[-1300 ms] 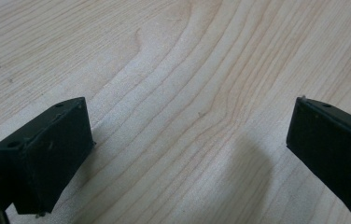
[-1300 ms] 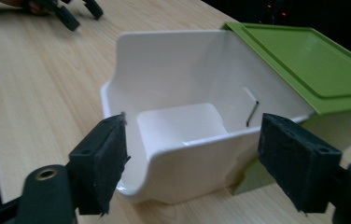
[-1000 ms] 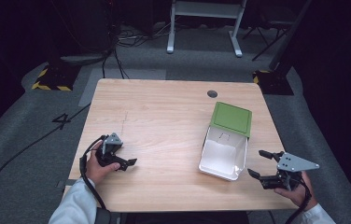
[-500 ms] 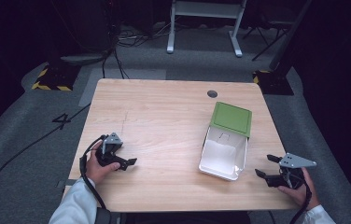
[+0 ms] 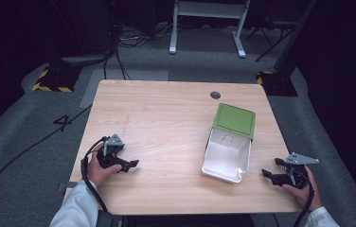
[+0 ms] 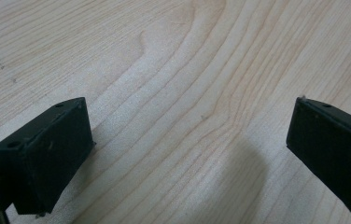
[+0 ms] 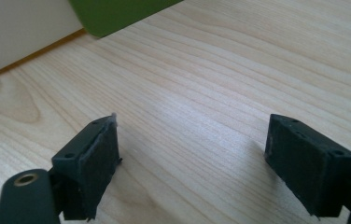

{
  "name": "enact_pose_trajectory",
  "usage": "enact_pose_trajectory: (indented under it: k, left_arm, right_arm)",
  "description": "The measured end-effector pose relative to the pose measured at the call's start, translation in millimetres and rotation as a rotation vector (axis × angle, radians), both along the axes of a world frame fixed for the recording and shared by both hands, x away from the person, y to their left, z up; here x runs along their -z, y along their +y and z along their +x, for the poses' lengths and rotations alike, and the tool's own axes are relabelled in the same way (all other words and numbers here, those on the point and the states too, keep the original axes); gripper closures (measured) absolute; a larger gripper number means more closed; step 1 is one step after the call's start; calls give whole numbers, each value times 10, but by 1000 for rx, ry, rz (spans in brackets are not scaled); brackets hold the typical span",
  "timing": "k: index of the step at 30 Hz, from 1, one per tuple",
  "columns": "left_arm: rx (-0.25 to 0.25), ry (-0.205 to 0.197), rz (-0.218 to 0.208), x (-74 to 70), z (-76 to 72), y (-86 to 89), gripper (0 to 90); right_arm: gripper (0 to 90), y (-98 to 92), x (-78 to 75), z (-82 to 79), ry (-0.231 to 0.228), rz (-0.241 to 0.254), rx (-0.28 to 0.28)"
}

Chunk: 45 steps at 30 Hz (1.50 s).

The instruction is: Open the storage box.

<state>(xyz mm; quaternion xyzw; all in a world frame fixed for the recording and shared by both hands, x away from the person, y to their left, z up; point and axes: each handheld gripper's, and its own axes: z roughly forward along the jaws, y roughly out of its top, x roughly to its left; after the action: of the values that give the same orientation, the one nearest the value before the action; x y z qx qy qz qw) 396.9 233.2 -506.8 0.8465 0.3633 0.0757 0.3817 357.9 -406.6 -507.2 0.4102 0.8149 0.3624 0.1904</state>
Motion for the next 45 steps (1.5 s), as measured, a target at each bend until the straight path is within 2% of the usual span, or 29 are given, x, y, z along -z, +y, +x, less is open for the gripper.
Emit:
enact_pose_trajectory:
  k: [17, 21, 45]
  left_arm:
    - [1, -1, 6, 0, -3, -4, 5]
    - [6, -8, 25, -1, -18, -7, 4]
    - [0, -2, 20, -3, -13, 6, 5]
  right_arm:
    - [184, -7, 2, 6, 1, 4, 11]
    - [184, -6, 2, 5, -1, 3, 14]
    - [184, -5, 2, 4, -1, 3, 15]
